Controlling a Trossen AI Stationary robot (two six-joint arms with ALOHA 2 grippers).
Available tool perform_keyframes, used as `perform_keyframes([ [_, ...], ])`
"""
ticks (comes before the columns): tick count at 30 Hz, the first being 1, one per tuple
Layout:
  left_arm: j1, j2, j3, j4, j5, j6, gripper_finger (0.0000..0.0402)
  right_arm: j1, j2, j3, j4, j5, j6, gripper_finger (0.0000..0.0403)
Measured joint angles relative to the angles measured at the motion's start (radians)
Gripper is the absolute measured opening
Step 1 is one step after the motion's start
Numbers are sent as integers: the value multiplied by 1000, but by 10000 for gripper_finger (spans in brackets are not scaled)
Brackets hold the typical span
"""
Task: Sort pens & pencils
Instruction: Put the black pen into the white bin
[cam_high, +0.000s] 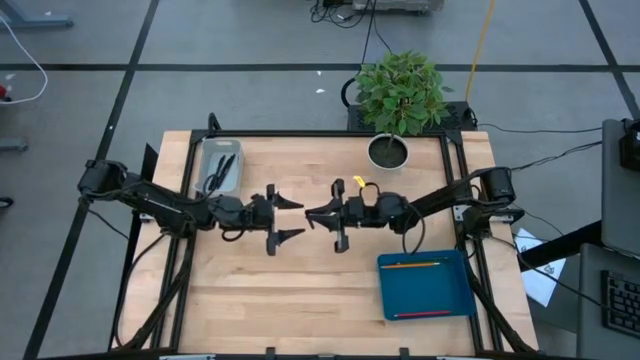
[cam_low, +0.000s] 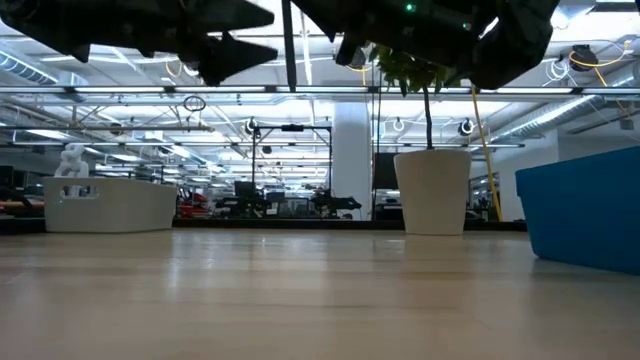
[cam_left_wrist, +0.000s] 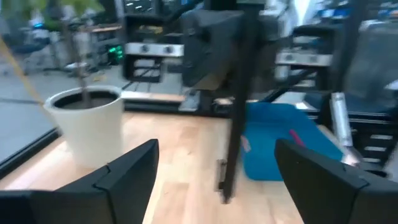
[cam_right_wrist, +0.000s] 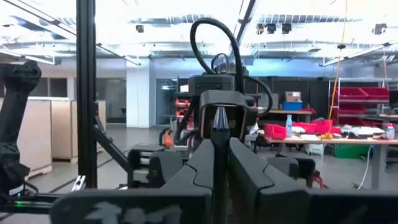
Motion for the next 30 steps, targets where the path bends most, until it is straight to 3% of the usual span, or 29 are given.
perform_keyframes([
  [4,-5,38,-1,38,38,8,304,9,-3,0,36,-2,-7,12],
  [13,6,192,5,289,44,-1,255,34,-4,0,46,-5,-36,12],
  [26,-4,197,4,290,89,-19,241,33,-4,0,43,-3,-36,12],
  [30,-4,196,4,296,85,-32,206,33,-4,0,43,-2,-36,12],
])
